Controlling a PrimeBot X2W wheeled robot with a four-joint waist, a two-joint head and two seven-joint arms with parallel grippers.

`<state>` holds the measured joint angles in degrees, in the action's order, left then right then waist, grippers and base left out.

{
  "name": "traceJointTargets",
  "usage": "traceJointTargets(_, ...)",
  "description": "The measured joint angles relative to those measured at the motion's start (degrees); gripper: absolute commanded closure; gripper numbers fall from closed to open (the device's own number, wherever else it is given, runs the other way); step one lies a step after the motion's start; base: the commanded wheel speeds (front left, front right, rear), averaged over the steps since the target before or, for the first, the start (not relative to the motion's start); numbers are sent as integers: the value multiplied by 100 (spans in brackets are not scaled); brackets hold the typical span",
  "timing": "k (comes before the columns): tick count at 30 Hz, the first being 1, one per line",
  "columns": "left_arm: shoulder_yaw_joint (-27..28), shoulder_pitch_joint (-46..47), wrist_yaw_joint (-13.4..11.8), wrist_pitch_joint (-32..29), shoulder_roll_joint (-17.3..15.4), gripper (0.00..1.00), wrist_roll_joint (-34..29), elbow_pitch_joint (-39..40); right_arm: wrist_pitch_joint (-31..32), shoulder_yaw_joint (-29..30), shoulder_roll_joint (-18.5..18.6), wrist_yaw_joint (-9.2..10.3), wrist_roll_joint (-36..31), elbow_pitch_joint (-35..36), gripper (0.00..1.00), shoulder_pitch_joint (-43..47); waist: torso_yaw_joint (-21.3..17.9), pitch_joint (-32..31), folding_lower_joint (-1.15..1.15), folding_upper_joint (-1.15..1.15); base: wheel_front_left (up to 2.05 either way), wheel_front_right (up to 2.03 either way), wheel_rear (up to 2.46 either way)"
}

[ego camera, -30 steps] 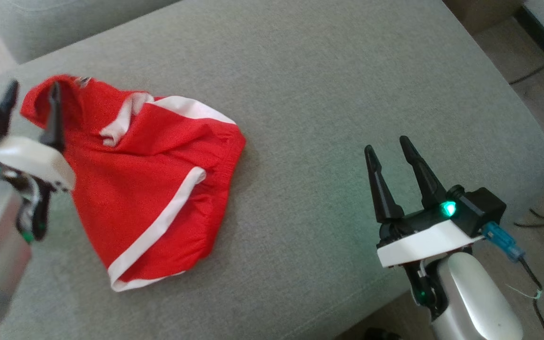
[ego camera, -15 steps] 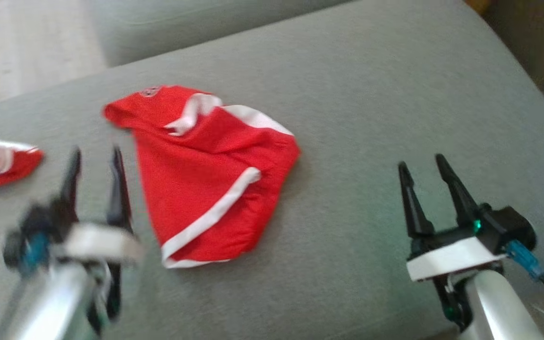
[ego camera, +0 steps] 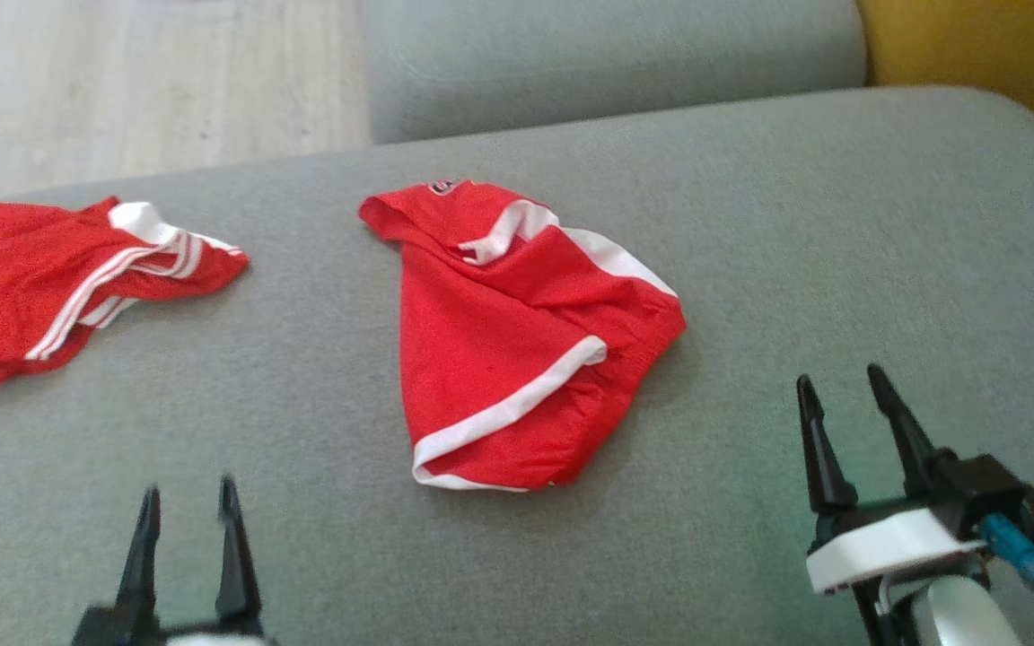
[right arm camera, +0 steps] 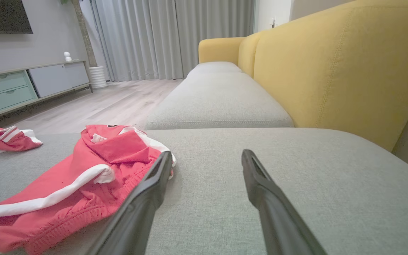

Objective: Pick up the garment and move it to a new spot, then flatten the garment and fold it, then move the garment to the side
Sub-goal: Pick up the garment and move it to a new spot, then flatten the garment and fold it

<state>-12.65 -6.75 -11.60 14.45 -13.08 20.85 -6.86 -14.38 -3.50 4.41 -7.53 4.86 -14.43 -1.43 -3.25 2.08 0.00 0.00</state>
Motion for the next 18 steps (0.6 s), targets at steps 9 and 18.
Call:
traceJointTargets(9,673,-532,564,0,419,0,-532,-27,1,79,-105,0,-45,-324,0,145,242,-196,0,0,0,0,0)
traceJointTargets(18,1037,-531,1069,-1,703,0,-847,-182,1,79,-166,0,-42,-465,0,215,205,-192,0,0,0,0,0)
